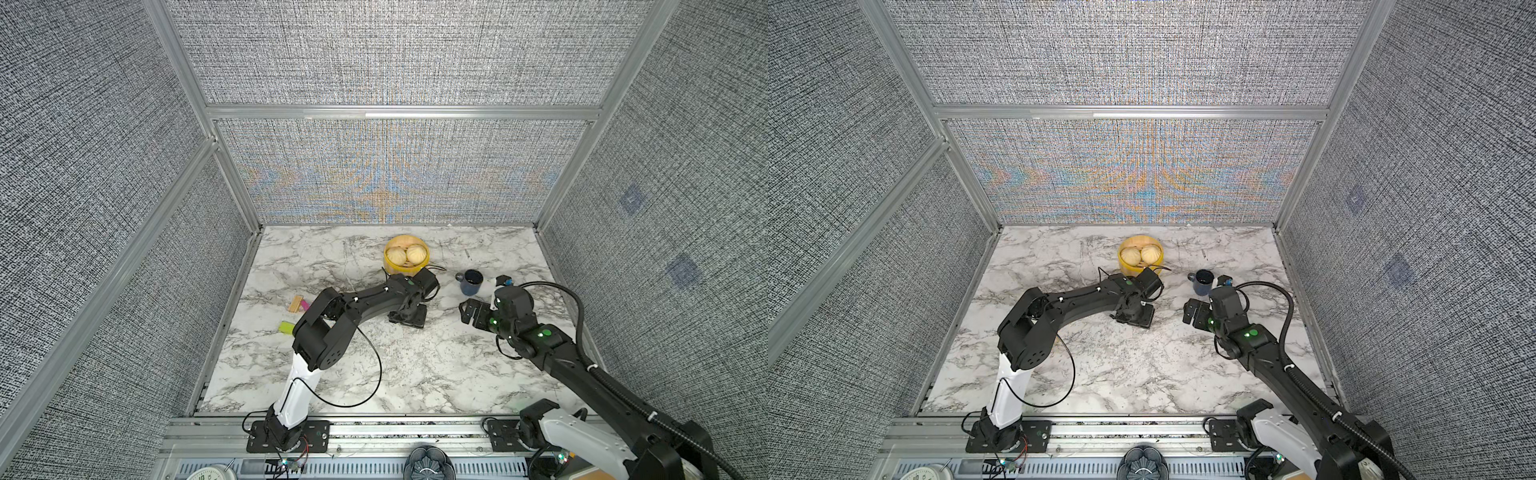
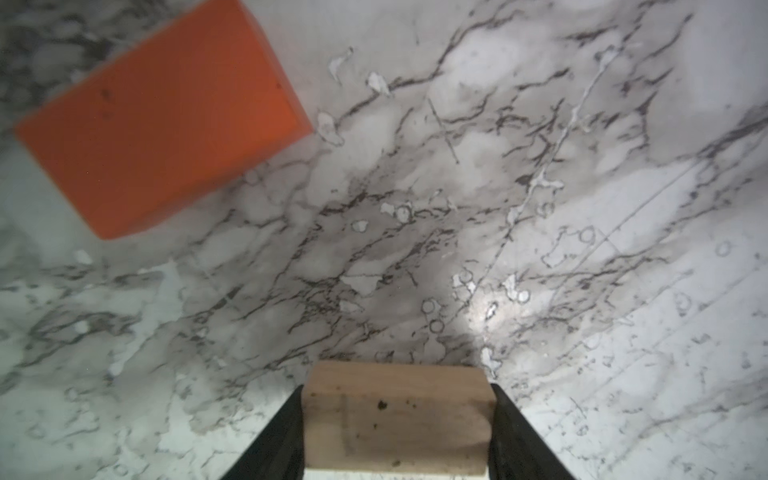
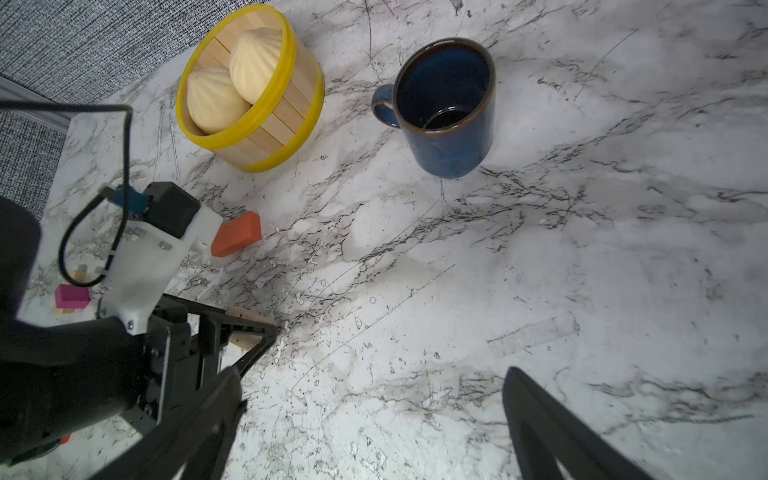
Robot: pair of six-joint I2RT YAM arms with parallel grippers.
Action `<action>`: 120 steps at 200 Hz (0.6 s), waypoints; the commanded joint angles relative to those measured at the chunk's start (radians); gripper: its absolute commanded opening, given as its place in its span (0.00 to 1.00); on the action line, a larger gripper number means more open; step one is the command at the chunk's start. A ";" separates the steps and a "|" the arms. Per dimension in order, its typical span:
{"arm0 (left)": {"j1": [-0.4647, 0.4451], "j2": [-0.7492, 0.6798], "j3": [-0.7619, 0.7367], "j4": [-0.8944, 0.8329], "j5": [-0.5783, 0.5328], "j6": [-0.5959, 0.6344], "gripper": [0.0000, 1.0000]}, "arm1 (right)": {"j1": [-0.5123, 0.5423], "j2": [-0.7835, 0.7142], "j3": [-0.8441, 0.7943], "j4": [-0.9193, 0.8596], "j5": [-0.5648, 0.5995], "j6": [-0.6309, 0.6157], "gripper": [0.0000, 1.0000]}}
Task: Build the wood block tower
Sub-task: 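Carry the wood block with the left gripper toward the orange block, then lower the wood block onto the table and open the left gripper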
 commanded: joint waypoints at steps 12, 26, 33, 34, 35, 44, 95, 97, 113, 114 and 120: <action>0.005 0.011 -0.001 0.040 0.027 -0.040 0.52 | -0.001 -0.015 -0.010 -0.004 0.036 0.019 0.99; 0.007 0.010 -0.009 0.049 0.024 -0.038 0.57 | -0.001 -0.010 -0.010 -0.004 0.033 0.019 0.99; 0.006 0.008 -0.015 0.057 0.021 -0.038 0.62 | -0.002 -0.008 -0.009 -0.003 0.031 0.017 0.99; 0.006 0.008 -0.016 0.058 0.020 -0.038 0.63 | -0.002 -0.006 -0.009 -0.003 0.031 0.018 0.99; 0.006 0.009 -0.017 0.059 0.019 -0.038 0.63 | -0.002 -0.005 -0.008 -0.003 0.031 0.018 0.99; 0.006 0.005 -0.025 0.067 0.017 -0.037 0.69 | -0.002 -0.003 -0.006 -0.001 0.026 0.016 0.99; 0.005 -0.033 -0.062 0.072 -0.019 -0.022 1.00 | -0.003 -0.006 -0.012 0.024 -0.024 -0.027 0.99; 0.006 -0.037 -0.063 0.072 -0.021 -0.020 1.00 | -0.003 -0.007 -0.011 0.025 -0.025 -0.030 0.99; 0.006 -0.073 -0.086 0.073 -0.048 -0.018 1.00 | -0.002 -0.015 -0.008 0.025 -0.048 -0.063 0.99; 0.006 -0.075 -0.087 0.073 -0.050 -0.018 1.00 | -0.002 -0.015 -0.008 0.025 -0.050 -0.066 0.99; 0.006 -0.093 -0.097 0.072 -0.061 -0.015 1.00 | -0.002 -0.022 -0.006 0.026 -0.063 -0.083 0.99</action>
